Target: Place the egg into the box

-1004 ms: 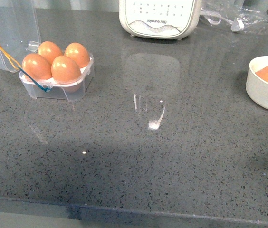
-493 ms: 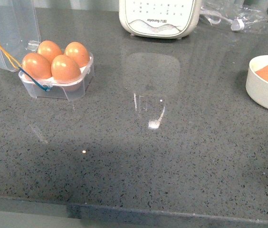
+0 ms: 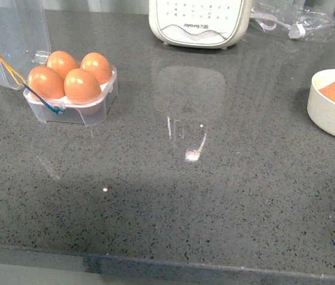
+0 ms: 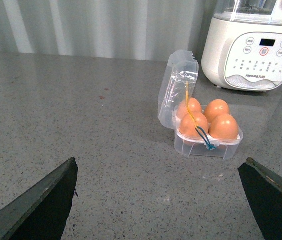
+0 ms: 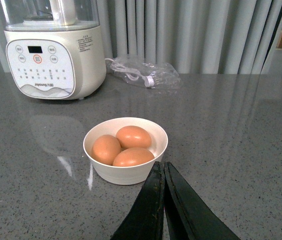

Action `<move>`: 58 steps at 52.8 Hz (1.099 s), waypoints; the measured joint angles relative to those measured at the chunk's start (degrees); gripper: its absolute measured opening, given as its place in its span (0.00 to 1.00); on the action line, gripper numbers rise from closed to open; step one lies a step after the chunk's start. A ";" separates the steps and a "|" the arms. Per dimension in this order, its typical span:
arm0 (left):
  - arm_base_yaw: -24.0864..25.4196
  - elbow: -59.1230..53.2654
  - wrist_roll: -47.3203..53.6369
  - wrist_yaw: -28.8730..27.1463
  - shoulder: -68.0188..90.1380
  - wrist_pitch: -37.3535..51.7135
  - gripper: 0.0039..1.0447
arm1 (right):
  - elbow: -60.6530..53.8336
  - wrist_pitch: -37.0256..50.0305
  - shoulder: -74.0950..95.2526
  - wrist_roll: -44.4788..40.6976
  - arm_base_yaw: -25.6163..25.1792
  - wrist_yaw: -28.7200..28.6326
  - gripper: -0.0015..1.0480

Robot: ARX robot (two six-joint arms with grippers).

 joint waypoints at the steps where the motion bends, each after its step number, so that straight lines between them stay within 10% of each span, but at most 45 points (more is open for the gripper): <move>1: 0.00 0.00 0.00 0.00 0.00 0.00 0.94 | 0.00 -0.42 -0.42 0.00 0.00 0.00 0.03; 42: 0.00 0.00 0.00 0.00 0.00 0.00 0.94 | 0.00 -17.27 -16.92 -0.04 -0.02 -0.04 0.04; 58: 0.00 0.00 0.00 0.00 -0.02 0.00 0.94 | 0.00 -17.27 -16.94 -0.02 -0.02 -0.04 0.62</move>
